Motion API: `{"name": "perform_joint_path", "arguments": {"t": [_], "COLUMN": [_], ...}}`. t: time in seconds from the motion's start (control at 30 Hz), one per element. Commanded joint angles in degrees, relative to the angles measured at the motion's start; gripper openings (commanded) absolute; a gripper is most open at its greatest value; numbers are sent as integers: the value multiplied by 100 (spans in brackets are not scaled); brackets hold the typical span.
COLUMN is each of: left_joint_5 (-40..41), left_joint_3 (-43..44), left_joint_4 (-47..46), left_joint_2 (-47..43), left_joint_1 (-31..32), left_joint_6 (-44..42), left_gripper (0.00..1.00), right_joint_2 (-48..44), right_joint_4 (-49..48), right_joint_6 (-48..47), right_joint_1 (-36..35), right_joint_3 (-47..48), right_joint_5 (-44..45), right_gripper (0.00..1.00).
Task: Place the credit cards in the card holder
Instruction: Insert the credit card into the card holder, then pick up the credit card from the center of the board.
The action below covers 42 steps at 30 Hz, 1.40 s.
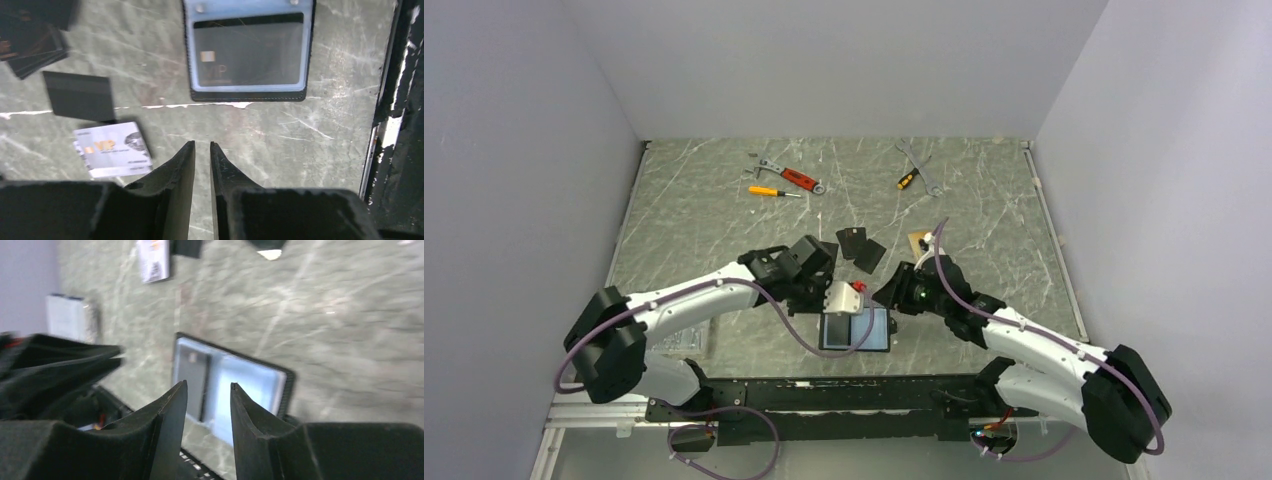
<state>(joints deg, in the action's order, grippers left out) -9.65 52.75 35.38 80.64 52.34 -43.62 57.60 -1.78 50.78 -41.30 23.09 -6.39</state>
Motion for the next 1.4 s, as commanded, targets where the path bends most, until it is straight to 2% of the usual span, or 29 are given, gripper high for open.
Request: {"name": "perform_joint_path", "arguments": {"t": [0.0,0.1,0.17,0.2,0.23,0.3,0.33,0.4,0.43,0.53,0.6,0.73,0.83,0.97,1.13,1.37], "left_joint_5": [-489,-742,-962,-1004,-983,-782,-640,-530,-519,-861,-999,-1203,-1377,-1632,-1569,-1623], "left_joint_3": [605,1142,1600,1750,1850,1989,2005,2055,2081,2292,2428,2734,3178,3998,4973,6347], "left_joint_4": [543,783,996,1057,1062,1049,1005,992,951,1057,1068,967,867,741,303,108], "left_joint_2": [-334,-158,47,130,188,275,296,307,299,330,442,921,1408,2145,3022,4434], "left_joint_1": [-307,-553,-726,-801,-865,-925,-926,-937,-962,-1102,-1169,-1196,-1198,-1197,-1152,-1146], "left_joint_6": [226,543,714,820,911,978,1001,958,998,1114,1217,1342,1554,2144,2704,2757], "left_gripper": [24,25,22,24,32,39,46,96,99,99,99,99,99,99,99,99], "right_joint_2": [316,774,1022,1109,1181,1221,1169,1028,938,492,-8,-271,119,1062,2223,3534], "right_joint_4": [770,648,413,255,46,-56,-64,-22,44,460,928,1546,1466,1120,617,-123], "right_joint_6": [-759,-931,-903,-843,-785,-650,-590,-392,-285,3,-122,-1099,-1470,-1777,-2030,-2054], "right_joint_1": [441,597,592,577,562,426,307,25,-114,-343,-141,1434,2464,3325,3933,4381], "right_joint_3": [268,414,306,178,63,-71,-127,-230,-263,-336,-231,514,1009,1531,1937,2465], "right_joint_5": [300,238,171,87,-3,-24,9,74,100,260,502,227,-85,-282,-535,-1151], "right_gripper": [40,38,37,36,35,32,31,29,28,27,29,41,45,49,50,49]}}
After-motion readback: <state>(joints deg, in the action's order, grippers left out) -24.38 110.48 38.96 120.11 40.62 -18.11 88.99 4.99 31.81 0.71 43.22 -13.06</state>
